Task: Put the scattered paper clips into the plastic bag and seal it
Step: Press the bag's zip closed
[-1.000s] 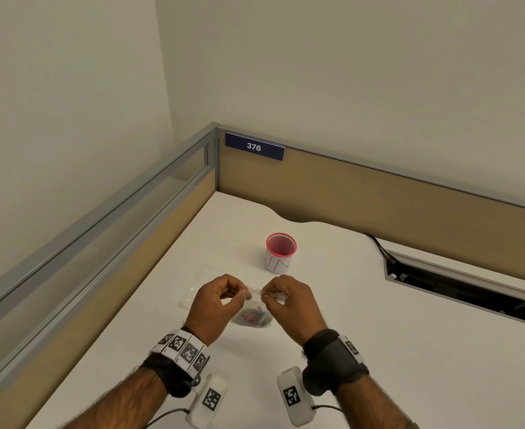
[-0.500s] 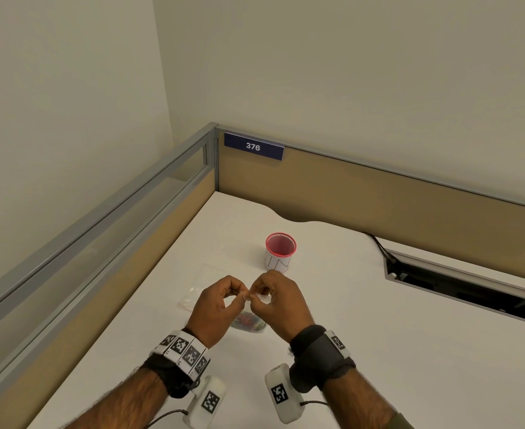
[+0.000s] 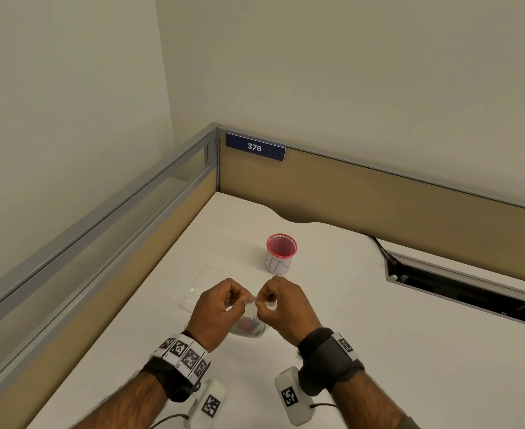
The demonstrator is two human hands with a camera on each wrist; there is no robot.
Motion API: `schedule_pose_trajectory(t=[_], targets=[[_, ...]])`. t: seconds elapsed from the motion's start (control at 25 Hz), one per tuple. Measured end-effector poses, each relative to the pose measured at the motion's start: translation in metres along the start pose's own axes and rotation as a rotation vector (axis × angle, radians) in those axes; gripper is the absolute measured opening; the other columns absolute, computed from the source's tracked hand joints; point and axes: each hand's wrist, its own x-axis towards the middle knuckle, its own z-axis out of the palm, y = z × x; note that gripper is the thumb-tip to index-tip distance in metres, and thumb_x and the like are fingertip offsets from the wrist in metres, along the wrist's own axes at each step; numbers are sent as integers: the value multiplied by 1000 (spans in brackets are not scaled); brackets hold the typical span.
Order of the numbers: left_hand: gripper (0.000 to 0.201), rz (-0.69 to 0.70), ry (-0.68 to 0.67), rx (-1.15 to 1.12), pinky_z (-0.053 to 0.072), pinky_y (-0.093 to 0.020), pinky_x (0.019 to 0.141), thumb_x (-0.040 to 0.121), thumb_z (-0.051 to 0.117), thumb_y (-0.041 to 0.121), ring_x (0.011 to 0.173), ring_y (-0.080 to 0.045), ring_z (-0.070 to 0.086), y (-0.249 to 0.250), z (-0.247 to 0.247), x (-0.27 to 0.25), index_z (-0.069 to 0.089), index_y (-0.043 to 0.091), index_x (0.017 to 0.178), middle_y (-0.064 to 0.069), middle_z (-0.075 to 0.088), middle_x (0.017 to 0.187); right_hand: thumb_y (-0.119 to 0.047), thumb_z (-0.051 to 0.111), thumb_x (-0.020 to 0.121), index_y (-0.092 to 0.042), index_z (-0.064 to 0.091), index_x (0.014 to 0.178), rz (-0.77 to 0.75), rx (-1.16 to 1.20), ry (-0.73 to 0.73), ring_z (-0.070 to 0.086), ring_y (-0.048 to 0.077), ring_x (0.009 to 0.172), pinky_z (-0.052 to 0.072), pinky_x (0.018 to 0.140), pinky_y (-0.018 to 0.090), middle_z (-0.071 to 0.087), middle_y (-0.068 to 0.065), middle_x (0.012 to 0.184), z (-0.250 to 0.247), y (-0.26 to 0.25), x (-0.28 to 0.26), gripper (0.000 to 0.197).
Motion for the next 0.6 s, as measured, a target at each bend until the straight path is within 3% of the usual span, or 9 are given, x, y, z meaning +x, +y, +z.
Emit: schedule_pose_trajectory(t=[0.12, 0.28, 0.4, 0.48, 0.6], targets=[[13, -44, 24, -22, 57, -25, 77, 90, 65, 2, 82, -12, 72, 0, -4, 2, 67, 14, 85, 4, 77, 86, -24, 65, 83, -23, 57, 80, -6, -1, 8, 53, 11, 77, 48, 70, 22, 58, -6, 83, -7, 9, -4, 9], [11, -72, 39, -20, 52, -13, 69, 92, 63, 0, 77, -4, 70, 1, -9, 5, 66, 9, 85, 10, 78, 85, -23, 66, 82, -18, 60, 80, -3, 10, 54, 53, 12, 72, 52, 68, 28, 60, -3, 81, -14, 24, -10, 8], [12, -90, 22, -63, 55, -21, 77, 94, 61, 3, 82, -11, 73, 4, -10, 7, 64, 10, 86, 1, 79, 85, -24, 66, 83, -19, 60, 82, -2, 9, 84, 52, 11, 70, 53, 69, 30, 59, -5, 81, -17, 28, -11, 8], [12, -87, -4, -112, 56, -23, 80, 97, 58, 4, 84, -15, 74, 8, -11, 8, 62, 10, 87, -7, 78, 86, -26, 68, 84, -23, 60, 90, -10, 38, 105, 54, 10, 75, 53, 72, 27, 60, -7, 85, -21, 30, -12, 10], [10, -43, -33, -122, 54, -18, 79, 98, 57, 6, 83, -15, 74, 13, -12, 9, 61, 9, 89, -9, 77, 85, -35, 72, 81, -29, 59, 110, -37, 39, 60, 55, 6, 90, 47, 80, 18, 61, -12, 99, -26, 25, -13, 33]])
